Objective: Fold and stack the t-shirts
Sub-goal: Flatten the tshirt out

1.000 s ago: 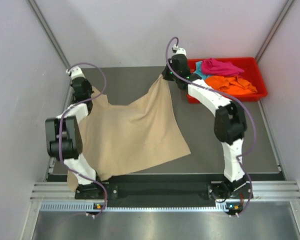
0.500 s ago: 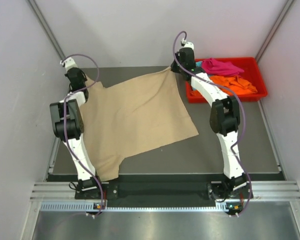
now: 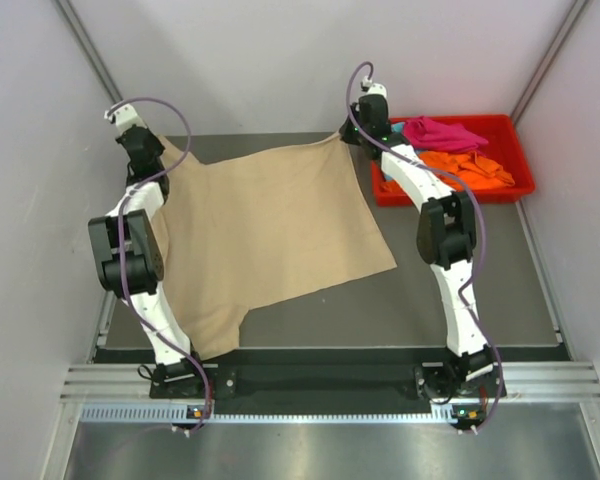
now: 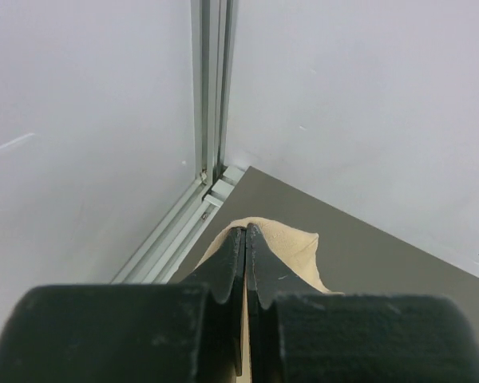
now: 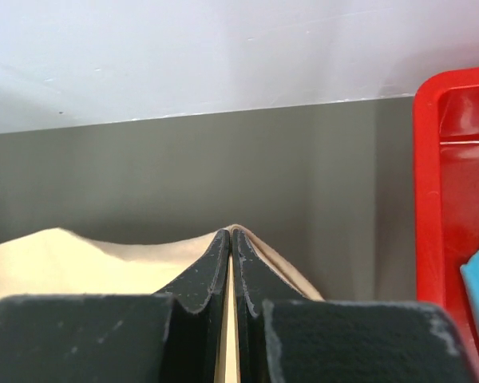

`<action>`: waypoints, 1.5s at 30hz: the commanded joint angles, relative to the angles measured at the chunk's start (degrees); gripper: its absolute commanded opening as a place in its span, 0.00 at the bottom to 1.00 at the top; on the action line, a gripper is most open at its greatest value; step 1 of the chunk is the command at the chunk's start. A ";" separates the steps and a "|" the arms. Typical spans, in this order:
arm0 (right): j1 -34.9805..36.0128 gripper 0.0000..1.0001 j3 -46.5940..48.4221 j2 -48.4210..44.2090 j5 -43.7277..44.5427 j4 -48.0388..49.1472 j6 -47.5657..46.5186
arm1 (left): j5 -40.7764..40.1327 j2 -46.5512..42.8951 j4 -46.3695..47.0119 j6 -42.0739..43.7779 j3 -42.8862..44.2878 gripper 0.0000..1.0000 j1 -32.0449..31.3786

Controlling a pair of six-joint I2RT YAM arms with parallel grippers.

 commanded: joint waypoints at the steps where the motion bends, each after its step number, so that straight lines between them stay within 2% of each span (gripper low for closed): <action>1: -1.24 0.00 3.49 -0.03 -0.61 1.32 1.26 | -0.05 -6.27 3.81 -0.41 -1.83 0.00 0.38; 7: -2.47 0.00 3.14 -2.23 -4.82 -5.44 1.35 | -0.05 -12.35 3.81 -0.41 -5.79 0.00 0.29; 16: -3.26 0.00 -7.48 -9.52 -9.93 -7.03 1.18 | -0.05 -26.39 3.81 -0.41 -16.41 0.00 -0.15; 17: -3.35 0.00 -8.02 -10.48 -10.02 -7.03 1.26 | -0.05 -27.72 -28.38 -0.41 -17.38 0.00 -0.15; 18: -3.44 0.00 -8.20 -10.84 -10.19 -7.38 1.53 | -0.05 -28.86 -25.05 -0.41 -19.48 0.00 -0.15; 19: -3.53 0.00 -8.03 -11.28 -10.37 -7.91 1.62 | 15.27 -30.61 -25.89 -16.51 -20.20 0.99 -0.15; 20: -3.61 0.00 -8.02 -11.46 -10.63 -8.35 1.27 | 14.03 -31.07 -26.59 -16.67 -20.73 0.01 -0.15; 24: -3.88 0.00 -9.25 -13.30 -10.19 -9.05 0.30 | 13.40 -29.93 -32.74 -16.50 -20.30 0.00 -0.15; 31: -5.28 0.00 -12.24 -15.68 -9.93 -9.23 -0.49 | 12.87 -29.92 -34.16 -19.31 -20.73 0.00 -0.15; 35: -5.20 0.00 -12.50 -14.80 -12.56 -7.57 0.47 | 13.30 -30.98 -35.48 -20.10 -20.64 0.00 0.03; 36: -5.11 0.00 -12.94 -14.71 -12.92 -7.12 0.73 | 13.40 -30.81 -35.48 -20.97 -20.65 0.03 -0.06; 37: -4.93 0.00 -13.03 -14.63 -13.01 -6.77 1.00 | 13.57 -30.20 -35.82 -21.94 -20.56 0.17 -0.06; 38: -4.76 0.00 -13.12 -14.62 -13.09 -6.77 1.09 | 14.18 -29.67 -36.09 -22.47 -20.47 0.24 0.20; 40: -4.41 0.00 -13.56 -14.89 -13.44 -6.51 1.17 | 20.92 -27.48 -36.10 -23.53 -20.12 0.50 0.99; 42: -3.88 0.00 -15.04 -15.32 -13.97 -6.59 0.65 | 24.72 -23.80 -35.82 -23.53 -18.55 0.54 1.52; 45: -3.79 0.06 -17.94 -16.47 -13.62 -7.12 0.47 | 25.97 -20.10 -38.63 -23.18 -15.91 0.61 2.49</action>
